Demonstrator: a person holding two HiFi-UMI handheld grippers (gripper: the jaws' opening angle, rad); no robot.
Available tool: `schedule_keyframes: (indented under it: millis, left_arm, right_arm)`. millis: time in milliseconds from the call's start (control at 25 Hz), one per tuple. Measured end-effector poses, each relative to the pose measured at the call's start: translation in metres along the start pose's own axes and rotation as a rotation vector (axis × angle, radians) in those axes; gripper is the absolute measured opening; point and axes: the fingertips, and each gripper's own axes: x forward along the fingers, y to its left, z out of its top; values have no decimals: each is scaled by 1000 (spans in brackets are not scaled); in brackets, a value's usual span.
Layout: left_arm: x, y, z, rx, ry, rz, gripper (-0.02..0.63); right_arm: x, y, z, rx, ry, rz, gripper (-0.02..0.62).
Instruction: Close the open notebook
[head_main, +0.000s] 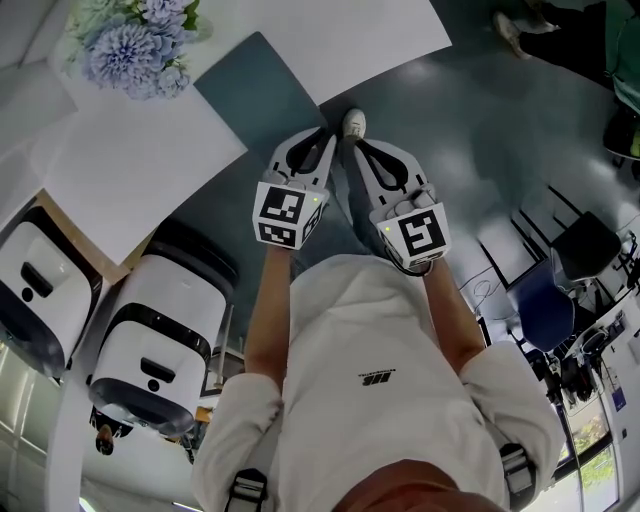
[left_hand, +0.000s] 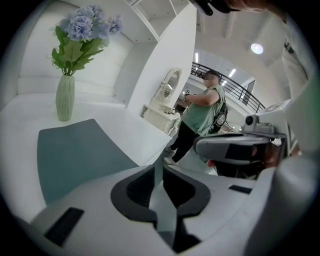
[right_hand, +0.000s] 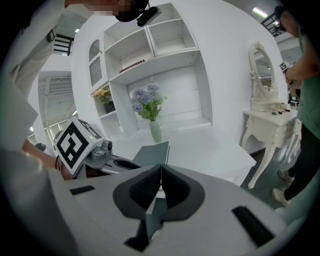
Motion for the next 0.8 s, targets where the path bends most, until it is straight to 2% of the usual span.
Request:
schedule_keyframes:
  millis: [400, 800]
  left_arm:
    - [-25, -8, 22, 17, -66, 43, 0]
    - [-45, -12, 28, 39, -89, 72, 0]
  right_arm:
    - [-9, -3, 10, -37, -23, -9, -5]
    - [-15, 3, 14, -40, -37, -8, -5]
